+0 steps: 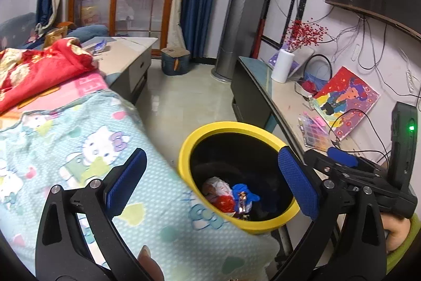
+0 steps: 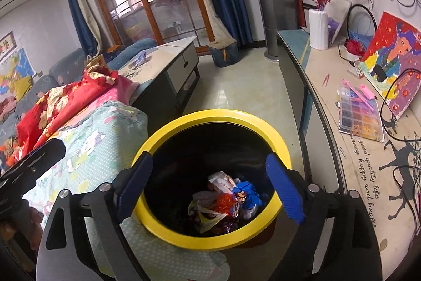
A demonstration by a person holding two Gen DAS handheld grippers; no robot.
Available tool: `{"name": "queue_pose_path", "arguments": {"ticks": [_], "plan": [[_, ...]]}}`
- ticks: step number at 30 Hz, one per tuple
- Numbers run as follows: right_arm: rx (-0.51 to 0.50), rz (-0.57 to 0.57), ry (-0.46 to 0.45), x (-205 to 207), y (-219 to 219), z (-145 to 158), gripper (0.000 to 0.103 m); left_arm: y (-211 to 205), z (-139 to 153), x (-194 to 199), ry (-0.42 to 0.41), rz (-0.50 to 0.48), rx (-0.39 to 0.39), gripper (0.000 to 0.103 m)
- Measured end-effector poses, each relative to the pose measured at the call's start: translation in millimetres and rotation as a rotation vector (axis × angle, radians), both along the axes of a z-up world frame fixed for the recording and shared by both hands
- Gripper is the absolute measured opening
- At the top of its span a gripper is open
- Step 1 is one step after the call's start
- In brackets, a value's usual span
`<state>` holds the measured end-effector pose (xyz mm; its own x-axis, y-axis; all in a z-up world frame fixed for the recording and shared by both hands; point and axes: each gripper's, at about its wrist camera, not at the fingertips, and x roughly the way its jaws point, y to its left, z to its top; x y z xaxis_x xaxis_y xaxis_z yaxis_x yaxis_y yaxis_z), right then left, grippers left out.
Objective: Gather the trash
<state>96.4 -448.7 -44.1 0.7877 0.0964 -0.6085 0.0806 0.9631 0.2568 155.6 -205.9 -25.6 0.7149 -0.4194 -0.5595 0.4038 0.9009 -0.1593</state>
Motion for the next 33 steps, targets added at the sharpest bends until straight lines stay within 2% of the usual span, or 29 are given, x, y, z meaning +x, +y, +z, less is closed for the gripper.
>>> {"name": "queue_pose_path", "arguments": {"ticks": [18,23,27,33], "plan": [[-0.085,0.166,-0.038,-21.6,93.2,17.2,0.095,84.3,7.6,-37.3,-0.048,0.163,0.044,0.092],[-0.108,0.180,-0.096,-32.2,114.3,26.0,0.096,107.5,9.9,-51.8,-0.075,0.225,0.061,0.092],[-0.157,0.158,-0.176,-44.8,128.7,33.1,0.096,122.5,11.8,-63.6,-0.112,0.275,0.092,0.092],[-0.164,0.148,-0.274,-63.7,140.7,40.8,0.096,140.4,15.1,-78.2,-0.148,0.313,0.091,0.092]]}}
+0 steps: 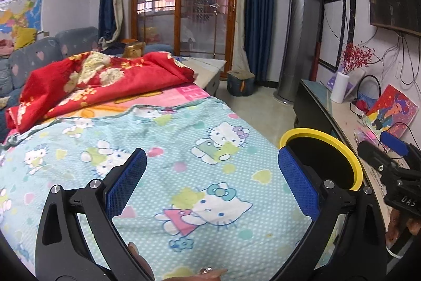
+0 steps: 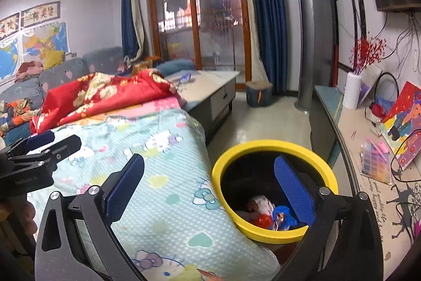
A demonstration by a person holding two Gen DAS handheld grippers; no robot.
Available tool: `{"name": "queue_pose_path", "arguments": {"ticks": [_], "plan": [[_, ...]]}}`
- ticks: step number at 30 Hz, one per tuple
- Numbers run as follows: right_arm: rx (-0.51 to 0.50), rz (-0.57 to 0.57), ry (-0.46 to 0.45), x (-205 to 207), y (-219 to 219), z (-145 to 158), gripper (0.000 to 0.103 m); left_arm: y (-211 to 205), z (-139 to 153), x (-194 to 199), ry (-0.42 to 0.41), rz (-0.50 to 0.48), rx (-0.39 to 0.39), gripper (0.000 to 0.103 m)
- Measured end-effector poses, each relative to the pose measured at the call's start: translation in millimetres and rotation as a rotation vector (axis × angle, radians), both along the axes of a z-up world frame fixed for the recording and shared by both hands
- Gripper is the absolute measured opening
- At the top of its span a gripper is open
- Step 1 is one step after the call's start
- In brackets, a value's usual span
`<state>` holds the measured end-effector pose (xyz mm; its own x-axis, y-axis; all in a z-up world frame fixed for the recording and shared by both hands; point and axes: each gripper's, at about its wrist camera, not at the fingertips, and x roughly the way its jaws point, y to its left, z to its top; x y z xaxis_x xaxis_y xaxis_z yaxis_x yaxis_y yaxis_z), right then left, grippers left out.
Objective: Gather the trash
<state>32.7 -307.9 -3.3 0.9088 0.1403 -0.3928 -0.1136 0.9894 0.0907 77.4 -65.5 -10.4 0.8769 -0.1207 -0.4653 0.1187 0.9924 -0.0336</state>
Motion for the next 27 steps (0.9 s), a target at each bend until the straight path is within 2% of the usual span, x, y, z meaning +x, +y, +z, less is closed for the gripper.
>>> {"name": "queue_pose_path", "arguments": {"ticks": [7,18,27], "plan": [[-0.013,-0.014,-0.149,-27.1,9.5,8.8,0.096,10.2,3.0,-27.4,-0.070,-0.002,-0.019,0.092],[-0.025,-0.046,-0.302,-56.9,19.1,6.1,0.096,6.5,0.0,-48.9,-0.144,0.000,-0.010,0.092],[-0.030,-0.046,-0.273,-49.8,21.3,-3.3,0.096,7.2,-3.6,-46.0,-0.130,-0.003,-0.025,0.092]]}}
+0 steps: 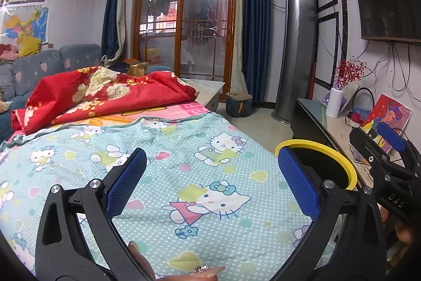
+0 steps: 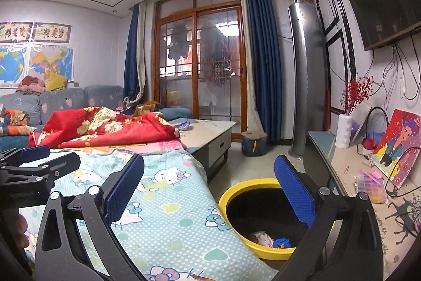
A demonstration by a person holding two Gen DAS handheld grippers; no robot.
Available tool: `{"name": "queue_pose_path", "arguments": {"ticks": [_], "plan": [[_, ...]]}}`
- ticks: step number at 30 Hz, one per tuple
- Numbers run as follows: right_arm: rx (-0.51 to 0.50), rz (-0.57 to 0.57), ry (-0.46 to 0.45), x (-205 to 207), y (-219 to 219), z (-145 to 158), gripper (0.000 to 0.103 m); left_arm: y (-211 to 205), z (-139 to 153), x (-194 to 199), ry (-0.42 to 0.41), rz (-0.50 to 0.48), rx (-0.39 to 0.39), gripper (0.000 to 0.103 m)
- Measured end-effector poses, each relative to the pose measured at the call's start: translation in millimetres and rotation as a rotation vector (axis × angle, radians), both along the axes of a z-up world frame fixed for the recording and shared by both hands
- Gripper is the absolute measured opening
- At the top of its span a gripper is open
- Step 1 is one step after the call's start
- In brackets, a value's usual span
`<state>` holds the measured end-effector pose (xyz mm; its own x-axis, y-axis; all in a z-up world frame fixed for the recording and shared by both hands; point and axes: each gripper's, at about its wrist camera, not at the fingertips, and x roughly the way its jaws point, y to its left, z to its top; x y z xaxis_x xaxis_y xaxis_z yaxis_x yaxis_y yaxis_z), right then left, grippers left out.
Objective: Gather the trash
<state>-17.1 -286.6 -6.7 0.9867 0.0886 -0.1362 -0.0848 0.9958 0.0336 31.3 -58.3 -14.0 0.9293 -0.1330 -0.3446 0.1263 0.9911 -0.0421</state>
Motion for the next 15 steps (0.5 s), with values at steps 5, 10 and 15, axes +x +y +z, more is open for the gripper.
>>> {"name": "queue_pose_path", "arguments": {"ticks": [5,10,15], "plan": [[0.004,-0.005,0.007,0.7,-0.7,-0.5,0.096,0.2,-0.1,0.6,0.006,0.004,-0.002,0.092],[0.004,-0.008,0.010,0.3,-1.6,-0.6,0.096,-0.5,-0.5,0.8,0.014,0.008,-0.008,0.092],[0.007,-0.011,0.014,1.5,-2.5,-1.7,0.096,0.2,-0.5,0.7,0.010,0.005,-0.009,0.092]]}}
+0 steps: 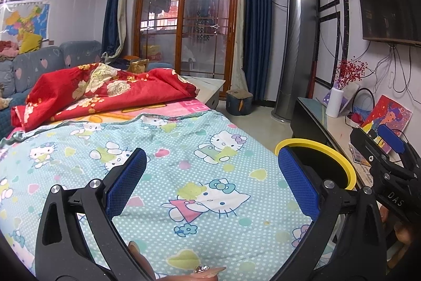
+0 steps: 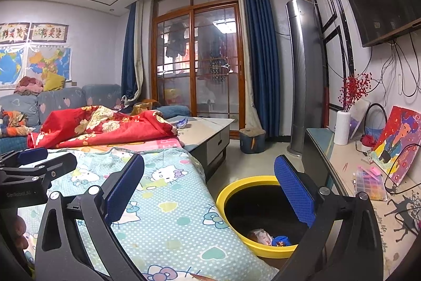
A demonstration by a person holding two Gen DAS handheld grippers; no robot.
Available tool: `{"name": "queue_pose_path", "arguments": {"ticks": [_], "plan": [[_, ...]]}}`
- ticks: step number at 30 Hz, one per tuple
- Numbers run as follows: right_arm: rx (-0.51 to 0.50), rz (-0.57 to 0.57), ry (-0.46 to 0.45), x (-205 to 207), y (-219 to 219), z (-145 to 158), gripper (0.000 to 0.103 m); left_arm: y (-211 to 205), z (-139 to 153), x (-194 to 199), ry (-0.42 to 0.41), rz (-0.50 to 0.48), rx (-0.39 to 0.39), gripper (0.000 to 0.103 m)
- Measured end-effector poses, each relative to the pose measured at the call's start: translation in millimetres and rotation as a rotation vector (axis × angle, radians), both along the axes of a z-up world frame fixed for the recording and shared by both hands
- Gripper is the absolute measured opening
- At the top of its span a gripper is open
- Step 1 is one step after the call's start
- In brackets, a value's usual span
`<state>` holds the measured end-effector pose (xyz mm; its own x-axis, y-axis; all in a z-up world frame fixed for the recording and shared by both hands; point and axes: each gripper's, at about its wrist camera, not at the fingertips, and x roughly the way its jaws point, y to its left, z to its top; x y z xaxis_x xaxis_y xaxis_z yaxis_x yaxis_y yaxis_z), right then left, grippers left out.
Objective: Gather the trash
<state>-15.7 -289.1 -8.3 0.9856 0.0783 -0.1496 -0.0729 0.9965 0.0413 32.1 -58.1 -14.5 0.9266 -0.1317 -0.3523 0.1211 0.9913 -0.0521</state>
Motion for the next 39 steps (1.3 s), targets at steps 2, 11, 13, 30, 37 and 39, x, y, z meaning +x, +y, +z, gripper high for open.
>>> {"name": "queue_pose_path", "arguments": {"ticks": [2,11,13,30,37,39], "plan": [[0.002,0.000,0.004,0.4,0.4,-0.1,0.096,-0.3,0.0,0.0,0.001,0.000,0.000,0.092],[0.001,-0.003,0.011,1.2,1.0,-3.0,0.096,-1.0,-0.1,-0.2,0.003,-0.005,-0.002,0.092],[0.002,-0.004,0.012,1.4,0.8,-3.3,0.096,-1.8,-0.5,0.1,0.003,-0.004,0.000,0.092],[0.003,-0.004,0.014,1.8,0.9,-3.9,0.096,-4.3,-1.1,0.3,0.006,-0.011,-0.003,0.092],[0.003,-0.005,0.017,2.3,0.3,-3.6,0.096,-5.4,-1.8,0.5,0.006,-0.012,0.002,0.092],[0.003,-0.007,0.019,2.2,0.6,-3.5,0.096,-5.6,-1.9,0.6,0.007,-0.013,-0.001,0.092]]}}
